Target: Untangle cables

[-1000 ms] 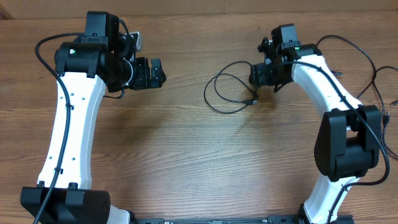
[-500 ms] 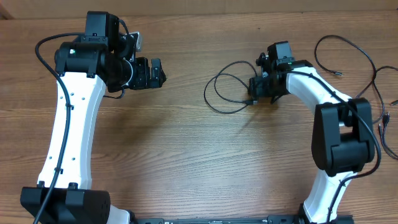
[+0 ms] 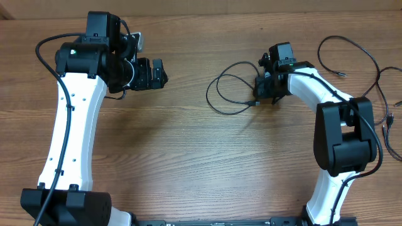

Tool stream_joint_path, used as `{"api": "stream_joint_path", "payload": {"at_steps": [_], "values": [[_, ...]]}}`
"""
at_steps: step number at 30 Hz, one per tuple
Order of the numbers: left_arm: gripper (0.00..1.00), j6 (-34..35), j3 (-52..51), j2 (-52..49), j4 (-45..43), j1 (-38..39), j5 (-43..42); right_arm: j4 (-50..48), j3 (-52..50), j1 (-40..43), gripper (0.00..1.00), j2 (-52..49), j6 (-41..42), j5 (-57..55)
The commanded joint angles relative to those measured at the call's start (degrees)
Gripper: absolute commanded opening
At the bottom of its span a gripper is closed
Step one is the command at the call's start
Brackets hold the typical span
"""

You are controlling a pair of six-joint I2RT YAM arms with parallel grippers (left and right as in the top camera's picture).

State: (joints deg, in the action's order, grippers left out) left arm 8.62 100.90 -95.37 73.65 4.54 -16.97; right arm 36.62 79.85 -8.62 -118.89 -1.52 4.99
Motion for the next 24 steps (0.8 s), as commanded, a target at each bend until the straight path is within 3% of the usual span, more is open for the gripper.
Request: {"api": "stream_joint_path", "payload": {"at_steps": [1,10,24], "values": [[1.0,-0.7,1.2,1.0,-0.2,0.4,-0.4,0.5,-1.2,0.2,0.37,-3.3,0.0,-5.7],[1.0,-0.7,1.2,1.0,-0.2,0.4,-0.4,0.7,-1.2,3.3,0.45,-4.3,1.5,-14.0],[1.0,-0.7,1.2,1.0,-0.2,0.4,-0.5,1.3,-1.2,24.0,0.47,-4.3,4.8,-14.0]]}}
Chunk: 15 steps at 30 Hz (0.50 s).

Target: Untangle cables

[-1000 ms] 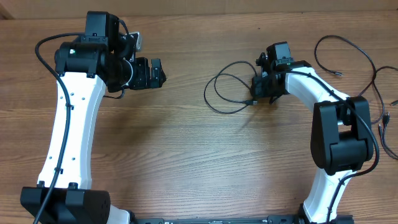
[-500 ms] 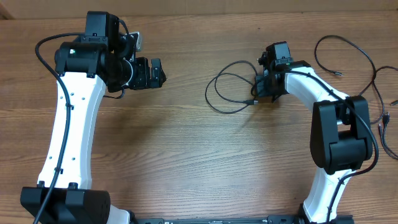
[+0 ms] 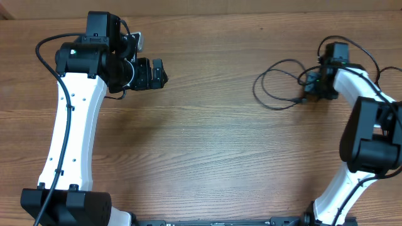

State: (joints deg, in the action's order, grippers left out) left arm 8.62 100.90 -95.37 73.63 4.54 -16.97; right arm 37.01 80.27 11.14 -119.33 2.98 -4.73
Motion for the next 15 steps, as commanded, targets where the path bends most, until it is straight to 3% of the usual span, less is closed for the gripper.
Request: {"api": "stream_joint_path", "payload": {"at_steps": [1,8,15], "values": [[1.0,-0.7,1.2,1.0,-0.2,0.4,-0.4,1.0,-1.6,6.4,0.47,-3.9,1.2,-4.2],[1.0,-0.7,1.2,1.0,-0.2,0.4,-0.4,7.9,3.4,12.8,0.5,-2.6,1.7,9.4],[1.0,-0.7,1.2,1.0,-0.2,0.5,-0.4,10.2,5.1,10.1,0.59,13.4,1.5,9.3]]}}
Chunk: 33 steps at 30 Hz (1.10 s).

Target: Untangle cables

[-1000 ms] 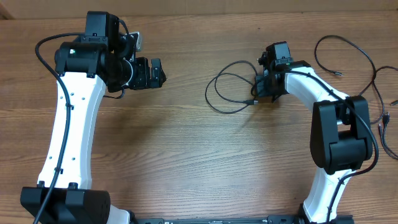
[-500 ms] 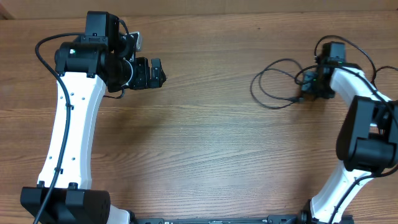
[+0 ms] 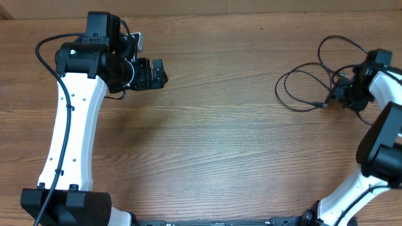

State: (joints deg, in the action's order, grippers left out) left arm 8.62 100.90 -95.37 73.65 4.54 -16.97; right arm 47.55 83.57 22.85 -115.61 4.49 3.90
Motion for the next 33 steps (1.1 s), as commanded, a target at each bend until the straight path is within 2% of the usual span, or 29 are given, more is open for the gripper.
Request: {"api": "stream_joint_path", "payload": {"at_steps": [1,3,5,10,33], "values": [[1.0,-0.7,1.2,1.0,-0.2,0.5,-0.4,-0.3,1.8,-2.6,0.62,13.1,0.0,0.7],[1.0,-0.7,1.2,1.0,-0.2,0.5,-0.4,-0.1,1.8,-4.4,0.73,19.1,0.2,0.7],[1.0,-0.7,1.2,1.0,-0.2,0.5,-0.4,0.1,1.8,-6.6,1.0,24.4,0.2,0.7],[1.0,-0.7,1.2,1.0,-0.2,0.5,-0.4,3.0,1.8,-12.1,1.0,31.2,0.2,0.7],[1.0,-0.7,1.2,1.0,-0.2,0.5,-0.5,3.0,1.8,-12.3,1.0,30.7,0.2,0.7]]}}
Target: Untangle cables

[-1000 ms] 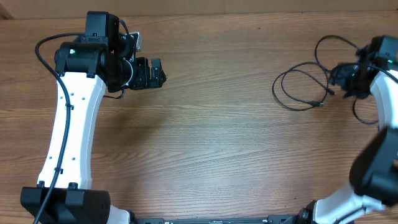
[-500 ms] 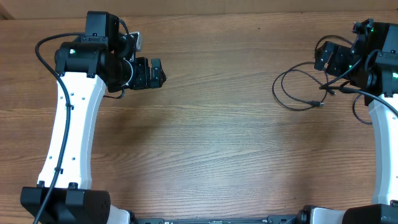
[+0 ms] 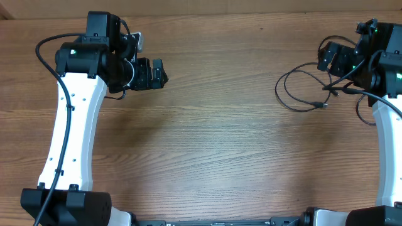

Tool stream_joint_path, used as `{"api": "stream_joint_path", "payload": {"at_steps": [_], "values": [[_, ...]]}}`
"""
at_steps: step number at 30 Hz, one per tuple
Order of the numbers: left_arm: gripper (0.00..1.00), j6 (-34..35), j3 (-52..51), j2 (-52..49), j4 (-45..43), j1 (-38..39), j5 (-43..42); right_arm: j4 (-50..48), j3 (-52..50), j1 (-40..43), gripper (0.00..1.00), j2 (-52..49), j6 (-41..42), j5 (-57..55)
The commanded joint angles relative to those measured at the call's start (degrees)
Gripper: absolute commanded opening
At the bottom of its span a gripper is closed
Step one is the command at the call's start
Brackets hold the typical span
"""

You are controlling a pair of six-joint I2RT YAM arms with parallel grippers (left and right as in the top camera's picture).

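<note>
A thin black cable (image 3: 277,93) lies in loose loops on the wooden table at the right, its plug end (image 3: 323,105) pointing right. My right gripper (image 3: 331,59) hangs raised above and just right of those loops, open and holding nothing. More black cable (image 3: 360,114) curls at the far right, mostly hidden under the right arm. My left gripper (image 3: 159,71) sits at the upper left, far from the cables, open and empty, its fingers pointing right.
The wooden table (image 3: 220,144) spans the whole view, its far edge running along the top. The white left arm (image 3: 69,125) stretches up the left side, and the right arm (image 3: 386,144) stands at the right edge.
My right gripper was low at the cable's plug end; now it is raised and open, further up in the view. The cable lies where it was. The left arm has not moved.
My right gripper was first at the cable's end near the table's middle. In the following two moments the gripper and the looped cable were each time further right. Now the cable lies loose at the right and the gripper is off it. The left arm stayed still.
</note>
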State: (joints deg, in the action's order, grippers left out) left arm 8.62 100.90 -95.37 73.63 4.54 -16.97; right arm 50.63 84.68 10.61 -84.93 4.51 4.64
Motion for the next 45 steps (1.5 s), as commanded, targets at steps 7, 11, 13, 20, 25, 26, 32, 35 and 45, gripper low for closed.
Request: {"api": "stream_joint_path", "payload": {"at_steps": [7,11,13,20,25,26,32,35,45], "values": [[1.0,-1.1,1.2,1.0,-0.2,0.5,2.9,-0.1,0.7,-0.1,1.0,0.0,0.2,0.0],[1.0,-1.3,-0.4,2.5,-5.0,2.3,5.9,-0.1,0.7,-0.1,1.0,0.0,0.2,0.0],[1.0,-1.7,-5.0,5.9,-11.6,4.1,7.7,-0.1,0.7,-0.1,1.0,0.0,0.2,0.0],[1.0,-6.9,-34.2,24.2,-41.3,6.7,10.0,-0.1,0.7,-0.1,1.0,0.0,0.2,0.0],[1.0,-7.8,-56.9,41.0,-63.5,5.9,10.1,-0.1,0.7,-0.1,1.0,0.0,0.2,0.0],[1.0,-7.8,-60.2,43.5,-67.4,5.9,10.1,-0.1,0.7,-0.1,1.0,0.0,0.2,0.0],[1.0,-7.8,-83.1,65.4,-94.1,5.2,10.1,-0.1,0.7,-0.1,1.0,0.0,0.2,0.0],[1.0,-7.8,-87.9,71.9,-95.3,3.6,9.9,-0.1,0.7,-0.1,1.0,0.0,0.2,0.0],[1.0,-7.0,-100.6,89.5,-94.0,-0.2,10.1,-0.1,0.7,-0.1,1.0,0.0,0.2,0.0]]}}
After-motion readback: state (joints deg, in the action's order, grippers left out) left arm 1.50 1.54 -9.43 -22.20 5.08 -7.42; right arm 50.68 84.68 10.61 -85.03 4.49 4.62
